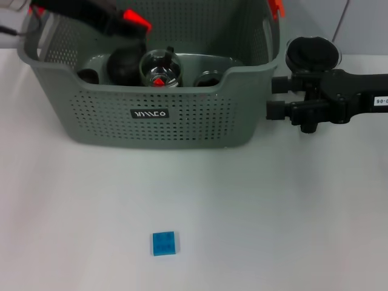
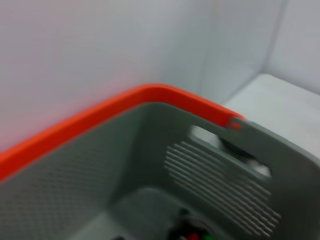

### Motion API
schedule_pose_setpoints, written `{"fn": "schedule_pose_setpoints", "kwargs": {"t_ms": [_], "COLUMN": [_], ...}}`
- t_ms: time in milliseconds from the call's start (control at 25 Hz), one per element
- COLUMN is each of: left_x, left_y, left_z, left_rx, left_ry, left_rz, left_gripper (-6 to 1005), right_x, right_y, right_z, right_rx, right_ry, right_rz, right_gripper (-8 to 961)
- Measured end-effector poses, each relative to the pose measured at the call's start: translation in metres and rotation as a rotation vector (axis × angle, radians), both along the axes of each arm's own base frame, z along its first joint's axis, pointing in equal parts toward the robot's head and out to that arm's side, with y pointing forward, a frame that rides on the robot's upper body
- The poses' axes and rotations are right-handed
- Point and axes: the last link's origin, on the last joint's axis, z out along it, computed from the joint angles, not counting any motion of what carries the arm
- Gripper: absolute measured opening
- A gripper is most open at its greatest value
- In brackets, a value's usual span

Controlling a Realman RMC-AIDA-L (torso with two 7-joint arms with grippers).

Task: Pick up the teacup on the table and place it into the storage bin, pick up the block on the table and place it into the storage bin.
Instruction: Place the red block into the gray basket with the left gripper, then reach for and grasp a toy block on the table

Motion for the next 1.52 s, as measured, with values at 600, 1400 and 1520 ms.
{"fn": "schedule_pose_setpoints", "kwargs": {"t_ms": [600, 1400, 1520], "left_x": [-0.006, 0.016, 0.008], "left_y": [0.036, -0.097, -0.114], "left_z": [-0.023, -0.032, -0.042], "left_rx": [0.08, -0.268, -0.3], "left_ry": [0.007, 0.245, 0.321], "left_rz": [0.068, -0.234, -0.275], "left_gripper": [504, 946, 945], "right_x": [0.007, 0.009, 0.008], "right_y": [-0.005, -0.009, -0.009], "right_z": [0.006, 0.007, 0.004], "right_rx": [-0.02, -0.019, -0.02], "right_ry": [-0.01, 0.01, 0.017], "right_rz": [0.0, 0.003, 0.001], "right_gripper": [925, 926, 926]}}
